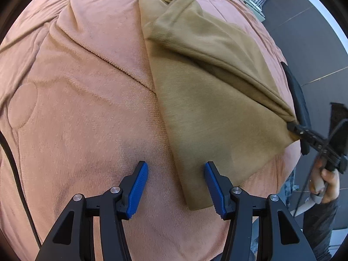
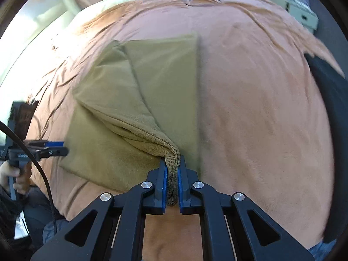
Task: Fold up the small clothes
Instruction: 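Pinch the folded corner with the right tool and press it flat, then open the right tool and move it to the folded shirt's edge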
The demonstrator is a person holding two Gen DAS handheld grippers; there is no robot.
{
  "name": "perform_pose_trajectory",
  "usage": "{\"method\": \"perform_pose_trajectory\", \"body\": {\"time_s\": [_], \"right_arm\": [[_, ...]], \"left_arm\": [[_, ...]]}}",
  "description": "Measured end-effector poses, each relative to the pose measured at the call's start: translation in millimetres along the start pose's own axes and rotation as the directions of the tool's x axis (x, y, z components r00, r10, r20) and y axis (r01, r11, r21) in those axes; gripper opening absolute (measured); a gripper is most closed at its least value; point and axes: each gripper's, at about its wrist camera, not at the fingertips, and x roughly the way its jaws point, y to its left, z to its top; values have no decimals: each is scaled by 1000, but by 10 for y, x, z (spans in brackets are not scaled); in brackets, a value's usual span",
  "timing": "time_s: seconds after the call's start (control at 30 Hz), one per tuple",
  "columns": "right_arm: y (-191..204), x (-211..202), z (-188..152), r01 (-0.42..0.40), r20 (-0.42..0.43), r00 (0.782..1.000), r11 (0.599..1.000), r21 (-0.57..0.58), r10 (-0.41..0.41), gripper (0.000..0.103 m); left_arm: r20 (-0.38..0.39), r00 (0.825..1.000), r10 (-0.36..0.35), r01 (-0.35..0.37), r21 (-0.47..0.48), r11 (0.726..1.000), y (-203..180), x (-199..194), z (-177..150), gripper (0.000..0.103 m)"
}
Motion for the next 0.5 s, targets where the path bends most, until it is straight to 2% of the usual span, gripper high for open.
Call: {"method": "perform_pose_trajectory", "body": {"time_s": [0.17,0.23,0.27,0.3,0.37,0.5], "right_arm": [[-137,141,-132,-44,-32,998,996,75,47,6],[-114,95,-81,-16,-52,998,998,67,20,10],[-40,49,-58,34,-55,998,999,35,-32,22],[54,0,-31,89,-52,995,996,-7,-89,42],[219,-91,0,127,-23,991,990,-58,-129,59],[558,-147,96,137,16,991,979,-149,-136,59]], "left_arm": [[-4,1000,12,-12,31,999,21,7,-8,54],[-5,1000,1,0,15,1000,67,-10,13,51],[-3,1000,-12,12,2,1000,96,-28,36,51],[6,1000,-22,22,-8,1000,122,-51,59,51],[22,999,-31,31,-22,999,173,-89,92,51],[47,998,-48,51,-51,997,253,-139,176,51]]}}
